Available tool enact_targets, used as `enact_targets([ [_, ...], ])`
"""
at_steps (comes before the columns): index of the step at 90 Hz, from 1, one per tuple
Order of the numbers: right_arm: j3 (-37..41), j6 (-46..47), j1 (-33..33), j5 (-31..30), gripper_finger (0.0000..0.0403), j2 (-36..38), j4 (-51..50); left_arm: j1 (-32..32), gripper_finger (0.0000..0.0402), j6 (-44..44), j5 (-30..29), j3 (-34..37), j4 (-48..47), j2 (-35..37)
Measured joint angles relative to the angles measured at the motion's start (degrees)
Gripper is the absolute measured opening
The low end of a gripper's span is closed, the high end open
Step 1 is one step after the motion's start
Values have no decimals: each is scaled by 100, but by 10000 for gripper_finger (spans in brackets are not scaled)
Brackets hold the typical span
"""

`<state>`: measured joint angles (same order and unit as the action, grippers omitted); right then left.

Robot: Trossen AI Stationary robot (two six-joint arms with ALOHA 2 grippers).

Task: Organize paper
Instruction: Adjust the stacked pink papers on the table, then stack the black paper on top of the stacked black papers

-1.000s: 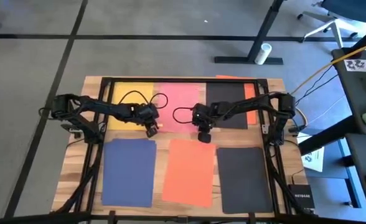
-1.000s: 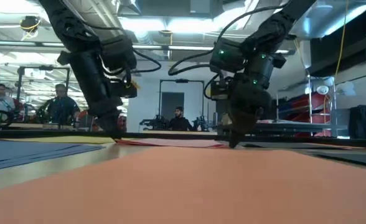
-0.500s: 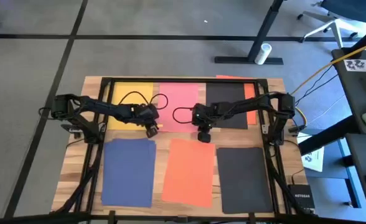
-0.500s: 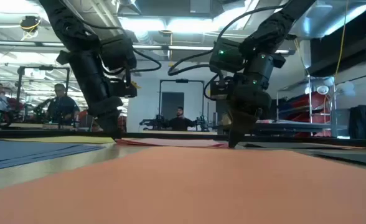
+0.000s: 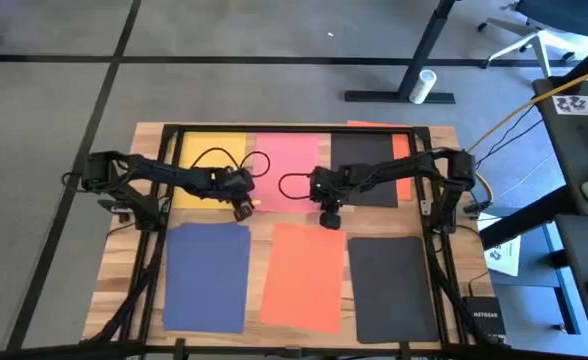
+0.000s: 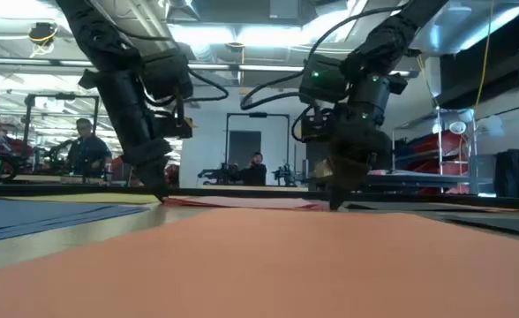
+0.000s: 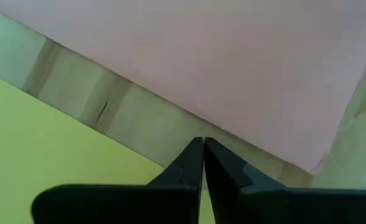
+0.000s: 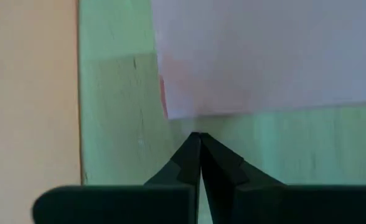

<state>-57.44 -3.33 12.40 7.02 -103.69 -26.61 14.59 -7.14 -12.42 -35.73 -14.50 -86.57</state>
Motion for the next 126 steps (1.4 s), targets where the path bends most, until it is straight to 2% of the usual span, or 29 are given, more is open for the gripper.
enact_targets([
  [16,25,-9,4,-213,0,195,-411,15,0,28,-351,28,-131,219],
  [47,12,486,-222,-261,5,509,-810,2,0,27,-481,11,96,795],
  [62,7,742,-545,-855,49,431,-874,2,1,-43,-479,5,625,1036],
  [83,3,1225,-804,-2400,138,434,-760,0,8,-23,-478,3,1059,1021],
  [92,1,1243,-798,-2436,154,350,-711,0,8,46,-477,0,1055,1019],
  [107,1,1324,-790,-2264,155,159,-665,0,8,62,-477,0,1039,1019],
  [126,-28,1408,-774,-2653,151,-88,-652,-7,8,105,-477,4,1041,1019],
])
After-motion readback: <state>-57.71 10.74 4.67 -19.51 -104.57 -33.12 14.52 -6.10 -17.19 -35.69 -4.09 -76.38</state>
